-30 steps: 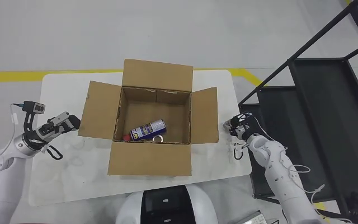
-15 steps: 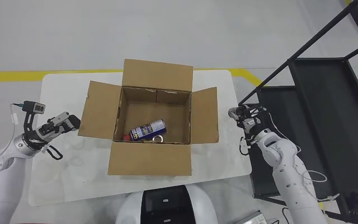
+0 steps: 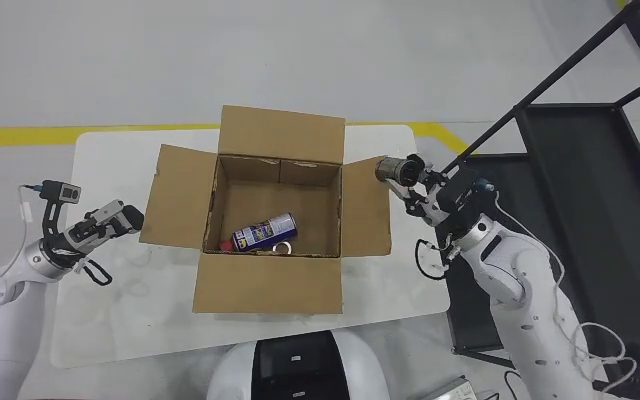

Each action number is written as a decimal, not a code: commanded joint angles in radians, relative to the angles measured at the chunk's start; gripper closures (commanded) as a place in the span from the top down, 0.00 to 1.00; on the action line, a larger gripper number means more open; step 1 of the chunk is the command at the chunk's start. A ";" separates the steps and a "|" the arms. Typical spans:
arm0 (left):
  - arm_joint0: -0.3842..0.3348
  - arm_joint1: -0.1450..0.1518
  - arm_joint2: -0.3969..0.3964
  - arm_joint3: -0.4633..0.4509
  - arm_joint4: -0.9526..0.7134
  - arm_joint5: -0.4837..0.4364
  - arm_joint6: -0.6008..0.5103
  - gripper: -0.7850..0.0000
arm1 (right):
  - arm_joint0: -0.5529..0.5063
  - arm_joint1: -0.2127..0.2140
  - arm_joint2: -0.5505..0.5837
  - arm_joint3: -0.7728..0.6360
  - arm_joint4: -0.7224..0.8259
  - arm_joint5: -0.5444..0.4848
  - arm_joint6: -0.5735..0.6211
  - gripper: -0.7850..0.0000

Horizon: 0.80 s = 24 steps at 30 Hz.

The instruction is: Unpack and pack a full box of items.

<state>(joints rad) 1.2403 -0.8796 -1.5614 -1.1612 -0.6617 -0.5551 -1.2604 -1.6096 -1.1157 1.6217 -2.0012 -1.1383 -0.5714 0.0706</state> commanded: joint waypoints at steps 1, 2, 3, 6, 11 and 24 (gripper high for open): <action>0.000 0.000 0.000 0.000 0.000 0.000 0.000 1.00 | 0.017 -0.001 -0.042 0.000 -0.016 -0.005 0.019 0.00; 0.000 0.000 0.000 0.000 0.000 0.000 0.000 1.00 | 0.029 -0.003 -0.067 0.005 -0.022 -0.005 0.025 0.00; 0.000 0.000 0.000 0.000 0.000 0.000 0.000 1.00 | 0.041 -0.005 -0.093 0.018 -0.016 -0.002 0.027 0.00; 0.000 0.000 0.000 0.000 0.000 0.000 0.000 1.00 | 0.084 -0.011 -0.150 0.061 0.012 0.019 0.036 0.00; 0.000 0.000 0.000 0.000 0.000 0.000 0.000 1.00 | 0.107 -0.014 -0.168 0.092 0.052 0.028 0.040 0.00; 0.000 0.000 0.000 0.000 0.000 0.000 0.000 1.00 | 0.130 -0.016 -0.195 0.082 0.034 0.040 0.064 0.00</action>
<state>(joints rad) 1.2403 -0.8796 -1.5614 -1.1612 -0.6617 -0.5551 -1.2604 -1.4925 -1.1305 1.4411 -1.9152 -1.0969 -0.5347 0.1218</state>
